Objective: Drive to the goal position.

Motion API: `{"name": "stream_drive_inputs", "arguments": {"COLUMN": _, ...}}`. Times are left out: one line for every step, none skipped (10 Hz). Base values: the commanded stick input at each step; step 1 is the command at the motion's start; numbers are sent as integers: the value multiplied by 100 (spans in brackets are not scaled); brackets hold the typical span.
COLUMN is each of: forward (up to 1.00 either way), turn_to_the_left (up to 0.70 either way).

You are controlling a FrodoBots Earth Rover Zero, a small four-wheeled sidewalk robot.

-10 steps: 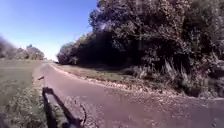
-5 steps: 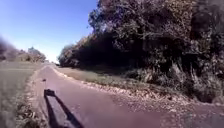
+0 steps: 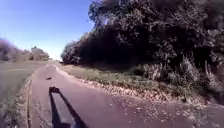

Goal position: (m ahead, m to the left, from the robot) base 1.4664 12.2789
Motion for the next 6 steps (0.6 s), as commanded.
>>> {"name": "stream_drive_inputs", "arguments": {"forward": 0, "turn_to_the_left": 85}}
{"name": "stream_drive_inputs", "arguments": {"forward": 0, "turn_to_the_left": 85}}
{"name": "stream_drive_inputs", "arguments": {"forward": 0, "turn_to_the_left": 85}}
{"name": "stream_drive_inputs", "arguments": {"forward": 0, "turn_to_the_left": 85}}
{"name": "stream_drive_inputs", "arguments": {"forward": 0, "turn_to_the_left": 85}}
{"name": "stream_drive_inputs", "arguments": {"forward": 0, "turn_to_the_left": 85}}
